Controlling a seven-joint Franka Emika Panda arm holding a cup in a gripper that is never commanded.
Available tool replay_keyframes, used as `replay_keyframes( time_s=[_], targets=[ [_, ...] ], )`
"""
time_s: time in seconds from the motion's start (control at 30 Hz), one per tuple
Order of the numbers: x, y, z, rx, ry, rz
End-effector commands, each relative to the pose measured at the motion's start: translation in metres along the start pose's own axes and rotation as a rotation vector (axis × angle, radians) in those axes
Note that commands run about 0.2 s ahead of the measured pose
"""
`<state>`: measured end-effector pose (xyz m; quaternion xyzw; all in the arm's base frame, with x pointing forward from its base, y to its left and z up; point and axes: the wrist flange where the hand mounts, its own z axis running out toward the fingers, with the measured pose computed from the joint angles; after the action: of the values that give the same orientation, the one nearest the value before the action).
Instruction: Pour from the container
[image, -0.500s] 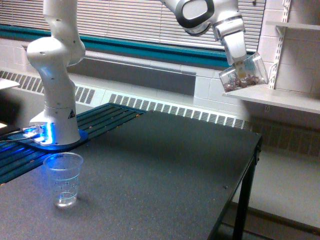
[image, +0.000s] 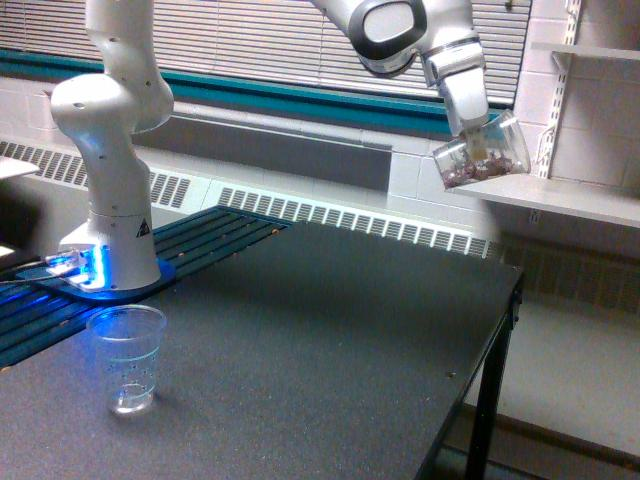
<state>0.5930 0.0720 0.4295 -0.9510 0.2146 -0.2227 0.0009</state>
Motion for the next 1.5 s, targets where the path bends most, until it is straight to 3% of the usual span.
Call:
replay_keyframes(
  time_s=[0.03,0.33,0.67,1.5],
  targets=[
    [0.001,0.019,-0.004,-0.02,0.031,0.056],
    [-0.013,0.055,0.003,-0.082,0.054,0.087],
    [-0.04,0.105,0.011,-0.154,0.058,0.183],
    [-0.116,0.237,0.011,-0.337,-0.002,0.445]
  ],
)
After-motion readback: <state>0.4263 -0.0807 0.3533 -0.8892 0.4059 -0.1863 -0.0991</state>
